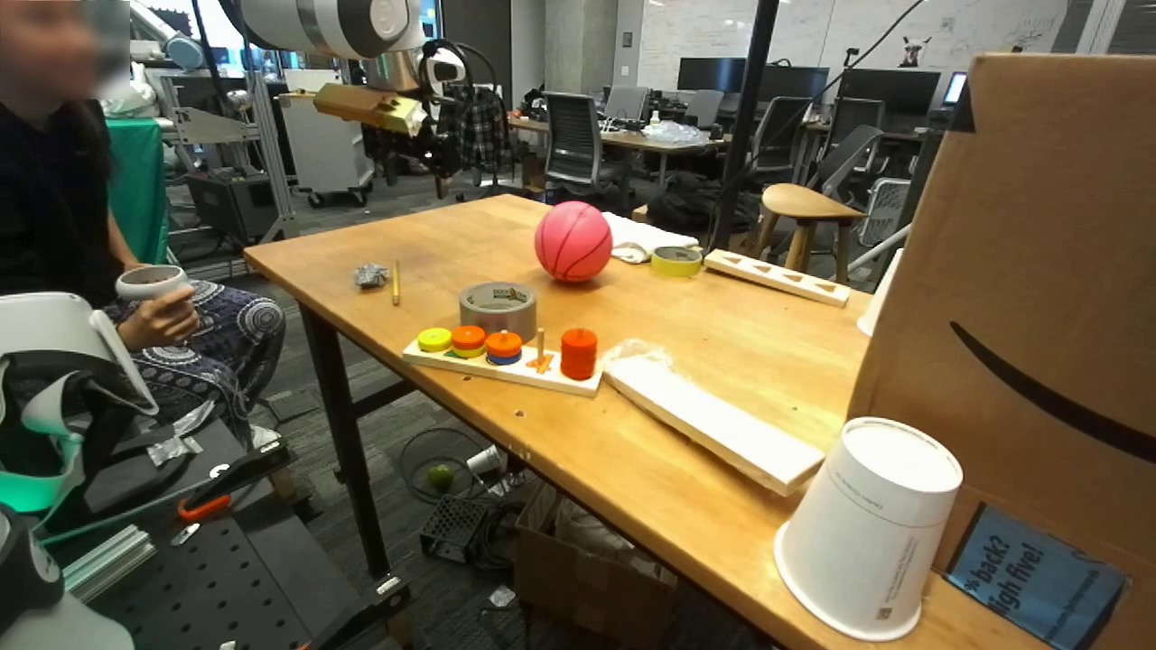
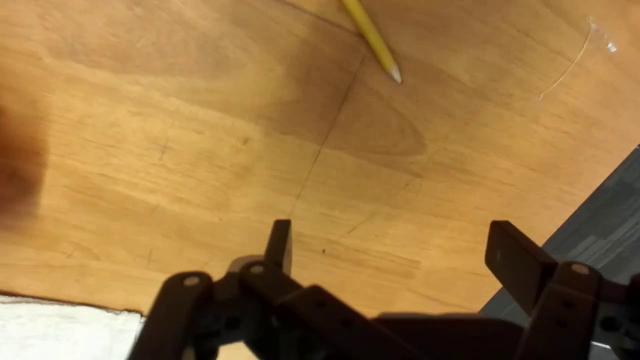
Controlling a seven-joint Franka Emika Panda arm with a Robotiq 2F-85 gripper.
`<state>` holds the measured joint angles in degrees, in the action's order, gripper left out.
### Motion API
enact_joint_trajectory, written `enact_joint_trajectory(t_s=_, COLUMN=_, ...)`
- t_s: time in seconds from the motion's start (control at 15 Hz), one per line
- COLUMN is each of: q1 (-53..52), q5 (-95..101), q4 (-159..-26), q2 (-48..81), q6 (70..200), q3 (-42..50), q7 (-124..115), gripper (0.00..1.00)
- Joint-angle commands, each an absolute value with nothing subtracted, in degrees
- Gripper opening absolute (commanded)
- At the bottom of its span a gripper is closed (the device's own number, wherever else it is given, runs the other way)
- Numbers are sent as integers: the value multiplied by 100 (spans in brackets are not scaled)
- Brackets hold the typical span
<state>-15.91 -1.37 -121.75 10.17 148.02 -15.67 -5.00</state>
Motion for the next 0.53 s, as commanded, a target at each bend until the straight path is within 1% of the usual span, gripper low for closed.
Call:
enact_joint_trajectory(t_s=0.0, q1=-1555, q5=71, q4=-11413, q2=1476, q6=14560, q3=-1420, q7=-287, gripper=100)
enact_joint_trajectory(t_s=0.47, q1=-1487, q5=148, q4=-10580, q2=2233, q6=14338, q3=-1179, q7=-110, gripper=100)
